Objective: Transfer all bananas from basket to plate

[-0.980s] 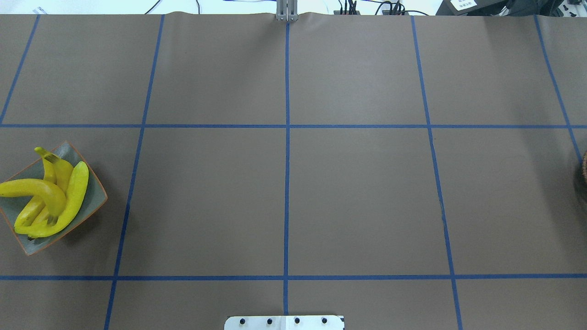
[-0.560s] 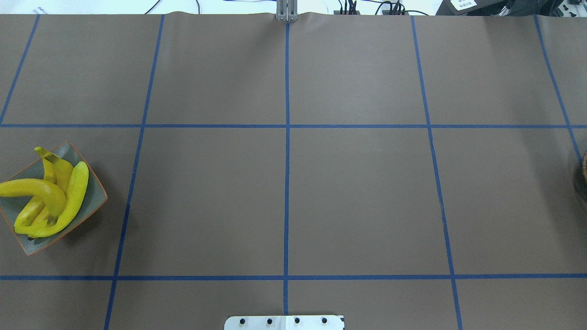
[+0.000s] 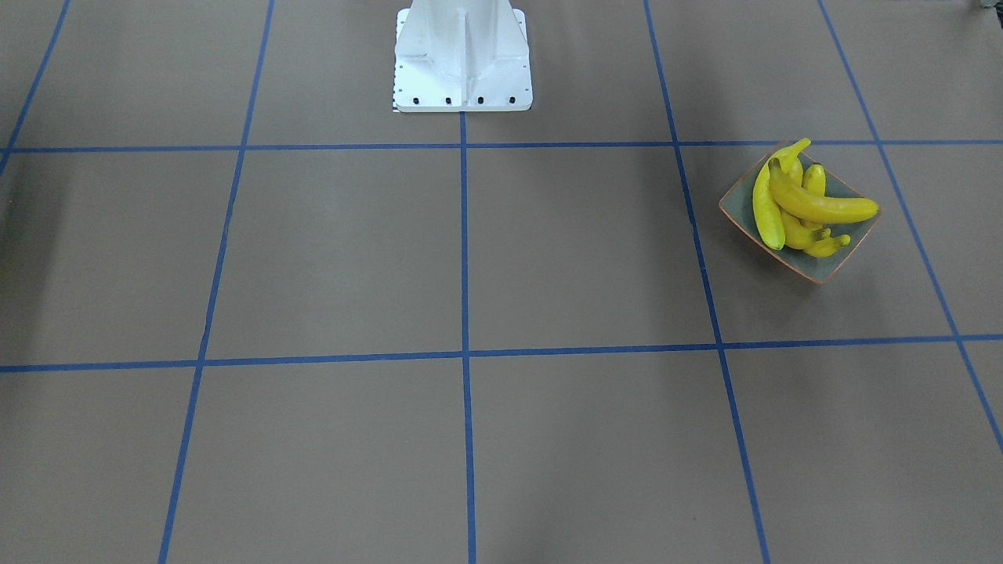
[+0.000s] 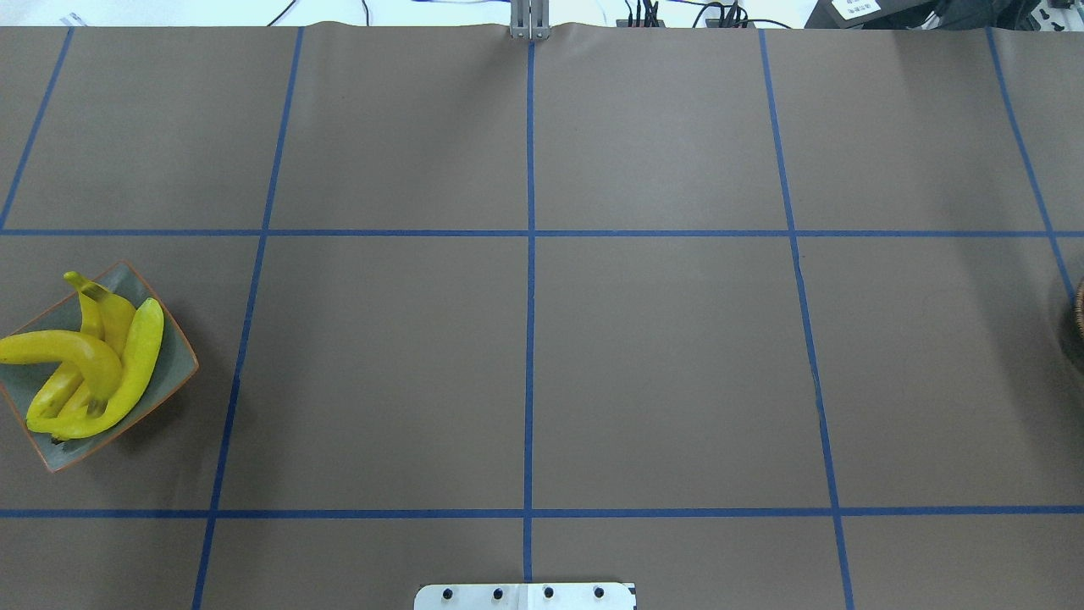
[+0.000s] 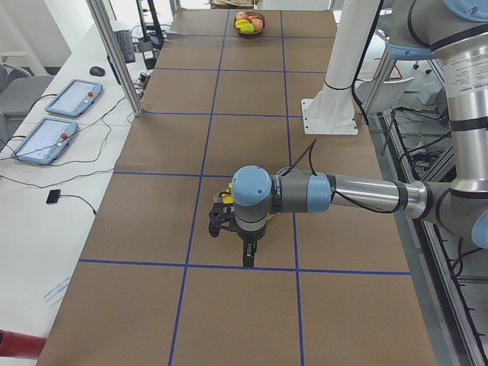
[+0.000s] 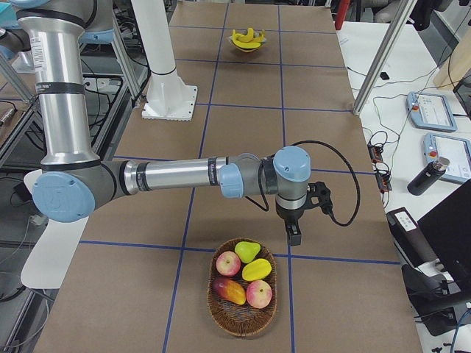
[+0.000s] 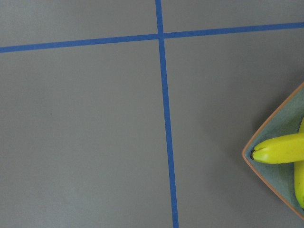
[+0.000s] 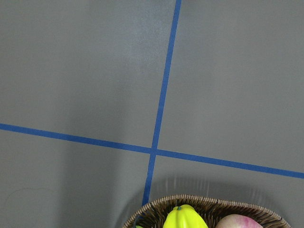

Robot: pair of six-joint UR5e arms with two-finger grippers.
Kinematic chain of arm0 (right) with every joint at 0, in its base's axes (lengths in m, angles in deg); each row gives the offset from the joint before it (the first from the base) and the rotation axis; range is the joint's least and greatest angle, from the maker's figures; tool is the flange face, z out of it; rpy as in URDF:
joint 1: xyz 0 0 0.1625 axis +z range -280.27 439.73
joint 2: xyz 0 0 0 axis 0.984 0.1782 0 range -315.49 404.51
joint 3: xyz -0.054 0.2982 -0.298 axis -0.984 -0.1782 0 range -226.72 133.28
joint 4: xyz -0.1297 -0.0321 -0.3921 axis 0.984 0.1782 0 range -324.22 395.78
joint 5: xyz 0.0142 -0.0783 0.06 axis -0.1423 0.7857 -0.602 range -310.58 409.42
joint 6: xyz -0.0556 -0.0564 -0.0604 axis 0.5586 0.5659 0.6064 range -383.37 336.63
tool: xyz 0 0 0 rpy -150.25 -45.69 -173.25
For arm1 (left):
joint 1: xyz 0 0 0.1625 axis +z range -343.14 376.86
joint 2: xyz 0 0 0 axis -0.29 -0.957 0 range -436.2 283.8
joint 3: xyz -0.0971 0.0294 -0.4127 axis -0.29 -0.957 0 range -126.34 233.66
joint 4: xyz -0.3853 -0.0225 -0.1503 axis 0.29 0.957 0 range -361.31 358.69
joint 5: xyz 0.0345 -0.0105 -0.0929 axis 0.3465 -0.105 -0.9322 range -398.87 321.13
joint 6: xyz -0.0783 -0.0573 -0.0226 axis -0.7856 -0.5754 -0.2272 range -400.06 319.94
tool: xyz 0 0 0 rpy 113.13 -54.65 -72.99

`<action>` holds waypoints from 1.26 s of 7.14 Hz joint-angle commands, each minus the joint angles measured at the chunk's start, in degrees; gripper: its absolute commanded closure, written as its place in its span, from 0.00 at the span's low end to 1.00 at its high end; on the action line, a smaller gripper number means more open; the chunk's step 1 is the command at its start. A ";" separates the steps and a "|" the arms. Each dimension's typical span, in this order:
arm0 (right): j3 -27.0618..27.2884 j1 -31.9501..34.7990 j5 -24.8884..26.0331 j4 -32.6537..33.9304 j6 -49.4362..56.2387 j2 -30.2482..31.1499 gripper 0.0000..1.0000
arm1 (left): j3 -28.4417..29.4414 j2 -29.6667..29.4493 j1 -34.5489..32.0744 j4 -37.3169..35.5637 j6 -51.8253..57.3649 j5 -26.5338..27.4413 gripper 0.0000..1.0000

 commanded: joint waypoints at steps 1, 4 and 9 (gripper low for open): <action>0.01 -0.17 -0.07 0.08 0.09 0.04 0.00 | 1.00 0.77 0.24 -0.04 0.01 0.03 0.00; -0.34 -0.26 0.02 0.08 0.00 0.56 0.00 | 2.15 0.68 0.24 -0.04 0.09 0.12 0.00; -0.51 -0.26 -1.81 0.08 0.00 0.65 0.00 | 1.81 0.59 0.24 0.13 0.09 -0.06 0.00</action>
